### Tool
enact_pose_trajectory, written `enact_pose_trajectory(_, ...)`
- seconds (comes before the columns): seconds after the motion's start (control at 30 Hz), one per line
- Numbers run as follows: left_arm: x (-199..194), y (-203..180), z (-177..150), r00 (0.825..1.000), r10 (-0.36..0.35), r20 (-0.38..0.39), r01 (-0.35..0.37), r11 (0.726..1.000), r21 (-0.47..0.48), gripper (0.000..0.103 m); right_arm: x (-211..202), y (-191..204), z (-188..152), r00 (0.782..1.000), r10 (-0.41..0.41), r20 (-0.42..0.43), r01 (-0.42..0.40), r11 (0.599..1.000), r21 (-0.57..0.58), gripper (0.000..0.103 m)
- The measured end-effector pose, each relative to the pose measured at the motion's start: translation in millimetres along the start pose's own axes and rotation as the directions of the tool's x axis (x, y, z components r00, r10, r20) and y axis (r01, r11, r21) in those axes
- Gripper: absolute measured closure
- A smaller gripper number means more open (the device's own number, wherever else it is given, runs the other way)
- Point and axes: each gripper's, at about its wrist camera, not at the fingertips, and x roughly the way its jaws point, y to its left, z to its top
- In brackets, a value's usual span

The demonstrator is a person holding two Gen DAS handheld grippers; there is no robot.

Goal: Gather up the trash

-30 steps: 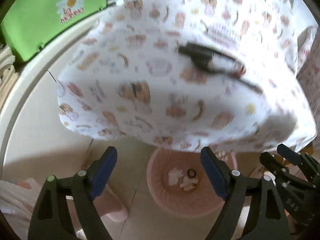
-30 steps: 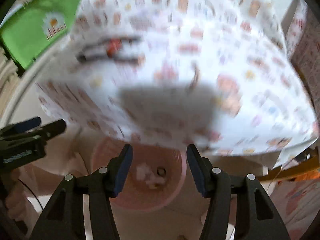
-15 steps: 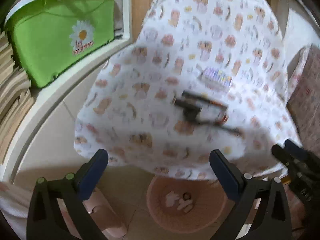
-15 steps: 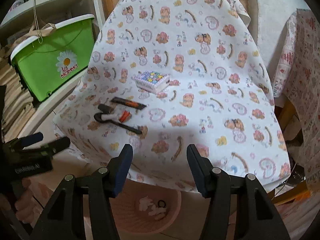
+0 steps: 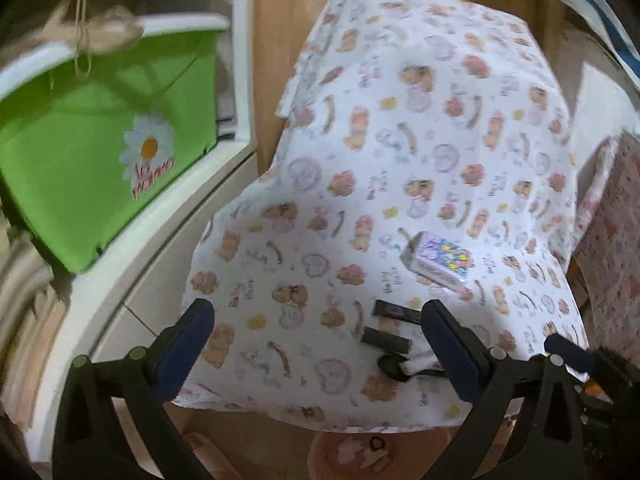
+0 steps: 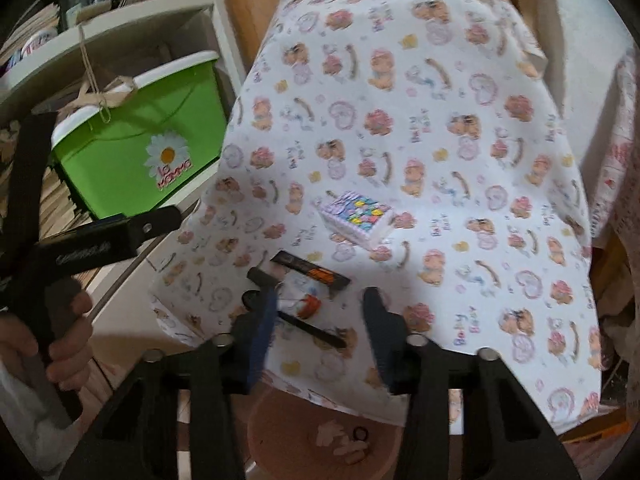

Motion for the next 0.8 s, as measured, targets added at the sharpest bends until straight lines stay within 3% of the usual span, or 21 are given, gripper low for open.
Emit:
enact_pose_trajectory(0.13, 34, 22, -18, 0.995, -0.012, -0.099, 0.004, 0.997, -0.079, 0.0, 20, 6, -2, 0.999, 0.032, -0.041, -0.032, 0.999, 0.005, 0.077)
enact_pose_trajectory(0.23, 50, 37, -19, 0.978, -0.1, -0.184, 0.07, 0.984, -0.163, 0.0, 35, 9, -5, 0.997, 0.037, -0.074, -0.037, 0.999, 0.011, 0.081)
enact_pose_trajectory(0.3, 50, 43, -17, 0.979, -0.105, -0.173, 0.071, 0.98, -0.188, 0.0, 45, 10, -7, 0.994, 0.048, -0.094, -0.045, 0.999, 0.025, 0.082)
enact_pose_trajectory(0.4, 53, 43, -14, 0.984, -0.051, -0.172, 0.021, 0.985, -0.171, 0.0, 58, 8, -7, 0.993, 0.045, -0.112, -0.04, 0.998, 0.048, 0.082)
enact_pose_trajectory(0.63, 65, 33, -15, 0.977, -0.056, -0.207, 0.028, 0.99, -0.136, 0.0, 90, -14, -12, 0.977, 0.093, -0.194, -0.055, 0.98, 0.192, 0.082)
enact_pose_trajectory(0.8, 70, 27, -17, 0.972, -0.069, -0.225, 0.043, 0.992, -0.121, 0.0, 99, -21, -14, 0.974, 0.126, -0.19, -0.083, 0.972, 0.22, 0.084)
